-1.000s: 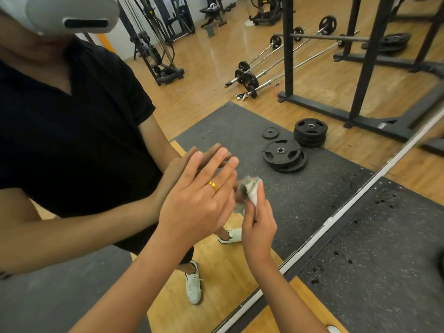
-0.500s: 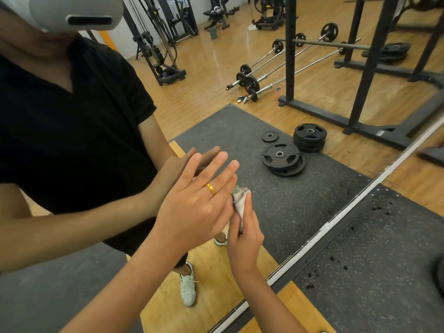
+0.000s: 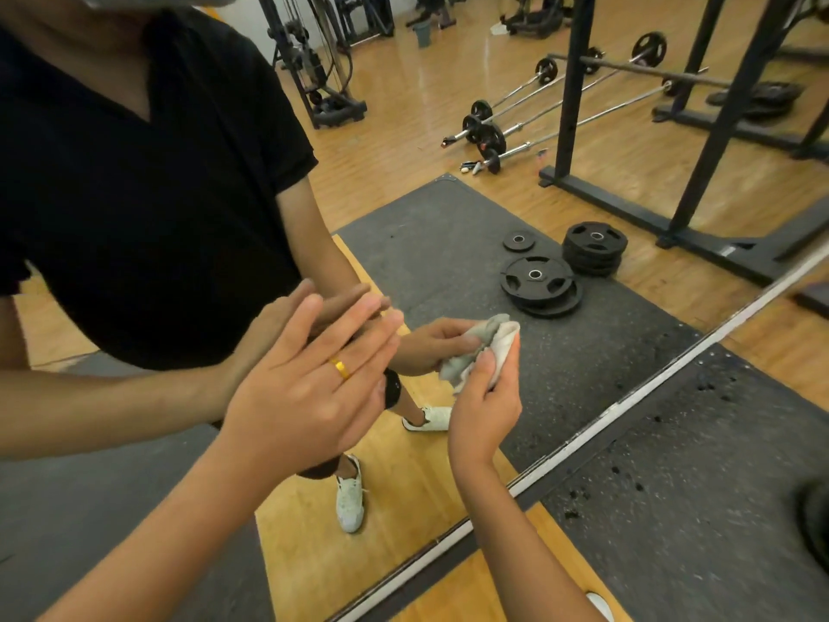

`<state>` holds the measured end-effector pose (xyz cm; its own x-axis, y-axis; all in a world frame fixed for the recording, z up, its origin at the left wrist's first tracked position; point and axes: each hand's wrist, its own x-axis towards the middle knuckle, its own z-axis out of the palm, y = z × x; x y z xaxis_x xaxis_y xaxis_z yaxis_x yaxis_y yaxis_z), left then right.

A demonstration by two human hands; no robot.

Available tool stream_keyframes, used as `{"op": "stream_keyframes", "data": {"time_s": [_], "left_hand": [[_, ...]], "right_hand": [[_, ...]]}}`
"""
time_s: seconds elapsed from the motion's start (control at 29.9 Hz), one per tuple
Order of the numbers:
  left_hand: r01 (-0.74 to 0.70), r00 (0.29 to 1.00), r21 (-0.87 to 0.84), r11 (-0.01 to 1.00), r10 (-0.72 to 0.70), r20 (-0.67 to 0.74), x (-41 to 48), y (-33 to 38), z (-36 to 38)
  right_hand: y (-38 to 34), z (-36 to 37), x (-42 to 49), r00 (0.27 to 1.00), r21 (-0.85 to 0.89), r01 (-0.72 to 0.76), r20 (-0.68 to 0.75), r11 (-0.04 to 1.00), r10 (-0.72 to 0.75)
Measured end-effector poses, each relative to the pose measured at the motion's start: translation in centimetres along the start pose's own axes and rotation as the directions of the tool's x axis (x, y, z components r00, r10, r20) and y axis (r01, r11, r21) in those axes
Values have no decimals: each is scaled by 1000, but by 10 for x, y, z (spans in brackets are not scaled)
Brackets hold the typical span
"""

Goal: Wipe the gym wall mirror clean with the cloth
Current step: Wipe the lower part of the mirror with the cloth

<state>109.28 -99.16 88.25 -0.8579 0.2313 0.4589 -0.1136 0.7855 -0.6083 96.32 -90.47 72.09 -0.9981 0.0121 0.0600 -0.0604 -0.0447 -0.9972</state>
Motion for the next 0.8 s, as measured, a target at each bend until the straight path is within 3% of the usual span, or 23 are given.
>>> {"op": "stream_keyframes", "data": {"time_s": [0.2,0.4,0.6,0.7,0.8], "left_hand": [[-12,999,60,998,15,-52,-5,2,6],[-3,998,58,998,7,-58,-6,3,7],[21,997,58,998,-16,-78,-8,3,7],[33,995,57,998,-27,-101,-5,3,7],[43,995,61,997,-38,-93,-4,5,4]], "right_hand": [[-22,17,-76,959,76,232,148,970,-241],[5,18,-80,891,-43,433,173,901,-420],[-9,7,-20,986,-58,163,-37,985,-165],[-18,8,-23,995,-4,99,-26,995,-99],[-21,12,-62,988,-3,144,52,990,-143]]}}
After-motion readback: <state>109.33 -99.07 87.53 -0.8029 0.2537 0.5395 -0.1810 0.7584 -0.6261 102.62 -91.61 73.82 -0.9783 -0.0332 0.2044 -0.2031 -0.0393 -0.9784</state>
